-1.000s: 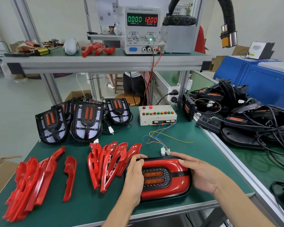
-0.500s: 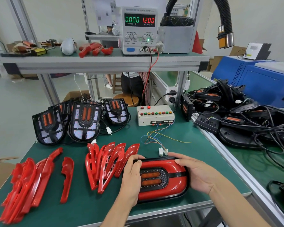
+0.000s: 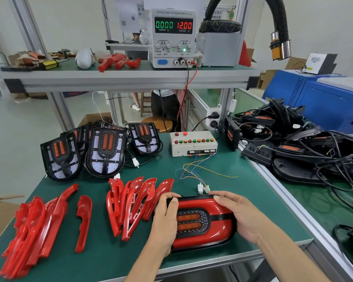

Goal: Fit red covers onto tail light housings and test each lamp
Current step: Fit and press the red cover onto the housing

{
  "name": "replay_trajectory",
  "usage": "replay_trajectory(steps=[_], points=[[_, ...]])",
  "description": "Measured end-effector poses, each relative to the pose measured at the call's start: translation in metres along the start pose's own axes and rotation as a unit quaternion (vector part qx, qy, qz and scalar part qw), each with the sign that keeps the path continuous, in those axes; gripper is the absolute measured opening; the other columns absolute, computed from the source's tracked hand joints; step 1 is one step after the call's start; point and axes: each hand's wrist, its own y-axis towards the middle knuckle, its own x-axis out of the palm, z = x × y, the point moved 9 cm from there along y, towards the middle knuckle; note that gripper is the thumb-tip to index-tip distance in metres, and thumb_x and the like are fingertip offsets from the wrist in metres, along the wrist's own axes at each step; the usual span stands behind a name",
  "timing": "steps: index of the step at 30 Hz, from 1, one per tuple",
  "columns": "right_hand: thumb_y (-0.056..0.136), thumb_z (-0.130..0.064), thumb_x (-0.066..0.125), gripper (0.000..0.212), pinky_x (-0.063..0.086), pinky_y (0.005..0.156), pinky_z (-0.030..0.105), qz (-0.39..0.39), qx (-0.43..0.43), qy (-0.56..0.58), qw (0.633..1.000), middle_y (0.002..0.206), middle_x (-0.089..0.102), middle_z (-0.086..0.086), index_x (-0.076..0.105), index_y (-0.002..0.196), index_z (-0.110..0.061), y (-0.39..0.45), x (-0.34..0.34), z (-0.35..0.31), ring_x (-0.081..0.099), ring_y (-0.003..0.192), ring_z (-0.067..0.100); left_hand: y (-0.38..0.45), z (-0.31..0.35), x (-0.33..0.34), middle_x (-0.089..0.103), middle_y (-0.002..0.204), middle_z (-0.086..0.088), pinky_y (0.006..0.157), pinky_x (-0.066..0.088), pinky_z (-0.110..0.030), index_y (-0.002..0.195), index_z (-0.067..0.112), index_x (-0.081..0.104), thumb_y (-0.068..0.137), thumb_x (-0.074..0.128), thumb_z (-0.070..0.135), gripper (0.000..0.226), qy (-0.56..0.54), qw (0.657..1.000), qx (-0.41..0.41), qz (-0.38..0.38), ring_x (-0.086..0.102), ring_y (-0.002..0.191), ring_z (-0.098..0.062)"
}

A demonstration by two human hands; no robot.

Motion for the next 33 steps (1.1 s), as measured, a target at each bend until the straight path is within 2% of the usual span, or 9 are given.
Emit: replay_trajectory(steps=[3,7,10,13,17,21,28,31,33], points=[[0.076,-0.030,0.079,0.034,0.060,0.077,0.036,-0.007,0.016,-0.019,1.000,0.108,0.076,0.019,0.079,0.105,-0.013,0.0014,0.0027,0.0021,0.074,0.091,0.028,0.0021,-0.0002,-0.0010,0.072,0.107,-0.019,0.072,0.062,-0.060,0.103,0.027,0.062,0.110,0.041,0.022,0.023,0.018,1.000,0.010,0.003,0.076,0.087,-0.041],[0.076,-0.026,0.079,0.035,0.060,0.081,0.038,-0.017,0.035,-0.017,0.999,0.111,0.075,0.020,0.078,0.109,-0.011,0.0026,0.0005,0.0037,0.073,0.095,0.030,0.0041,0.0015,-0.0025,0.071,0.111,-0.014,0.081,0.060,-0.061,0.102,0.032,0.063,0.109,0.041,0.025,0.024,0.069,0.997,0.031,0.012,0.073,0.098,-0.039],[0.080,-0.025,0.078,0.032,0.060,0.081,0.037,-0.020,0.033,-0.041,0.998,0.109,0.075,0.020,0.077,0.108,-0.009,0.0044,0.0026,0.0010,0.073,0.092,0.028,0.0054,-0.0010,-0.0039,0.070,0.112,-0.014,0.081,0.060,-0.062,0.103,0.033,0.063,0.109,0.042,0.026,0.022,0.064,0.998,0.024,0.009,0.073,0.099,-0.039],[0.088,-0.015,0.073,0.025,0.060,0.084,0.041,-0.008,0.035,-0.050,0.998,0.109,0.074,0.024,0.075,0.111,-0.003,0.0078,0.0015,0.0007,0.071,0.090,0.030,0.0071,-0.0029,-0.0041,0.069,0.112,-0.015,0.079,0.060,-0.063,0.104,0.032,0.063,0.109,0.043,0.026,0.021,0.055,0.998,0.023,0.011,0.073,0.097,-0.040],[0.088,-0.009,0.072,0.023,0.062,0.078,0.041,-0.001,0.050,-0.037,0.998,0.109,0.074,0.025,0.075,0.111,-0.005,0.0072,0.0021,0.0004,0.071,0.090,0.033,0.0066,-0.0019,-0.0022,0.070,0.109,-0.017,0.073,0.062,-0.061,0.106,0.030,0.062,0.108,0.044,0.025,0.019,0.044,0.999,0.026,0.007,0.075,0.090,-0.040],[0.086,-0.009,0.074,0.018,0.061,0.070,0.037,0.002,0.054,-0.040,0.998,0.101,0.075,0.023,0.077,0.104,-0.007,0.0076,0.0019,0.0010,0.072,0.082,0.030,0.0068,-0.0010,-0.0038,0.070,0.112,-0.014,0.083,0.059,-0.061,0.103,0.034,0.062,0.107,0.046,0.028,0.018,0.072,0.997,0.036,0.013,0.073,0.099,-0.039],[0.085,-0.007,0.074,0.013,0.060,0.064,0.034,0.013,0.047,-0.034,0.998,0.094,0.075,0.020,0.077,0.099,-0.008,0.0084,0.0008,0.0018,0.071,0.076,0.028,0.0053,0.0023,-0.0037,0.069,0.110,-0.015,0.086,0.056,-0.065,0.099,0.037,0.063,0.105,0.051,0.027,0.017,0.082,0.995,0.050,0.019,0.070,0.100,-0.045],[0.087,-0.007,0.073,0.010,0.060,0.062,0.033,0.014,0.045,-0.045,0.998,0.093,0.075,0.020,0.078,0.096,-0.009,0.0090,0.0007,0.0002,0.071,0.074,0.027,0.0053,0.0020,-0.0040,0.070,0.110,-0.013,0.087,0.056,-0.064,0.098,0.038,0.063,0.105,0.051,0.025,0.019,0.073,0.996,0.048,0.027,0.070,0.101,-0.042],[0.088,-0.008,0.073,0.010,0.060,0.063,0.033,0.008,0.037,-0.054,0.998,0.093,0.076,0.019,0.079,0.095,-0.011,0.0092,0.0025,-0.0023,0.072,0.075,0.026,0.0045,0.0024,-0.0033,0.070,0.109,-0.016,0.080,0.061,-0.059,0.097,0.036,0.063,0.106,0.049,0.023,0.021,0.057,0.997,0.045,0.028,0.074,0.094,-0.041]])
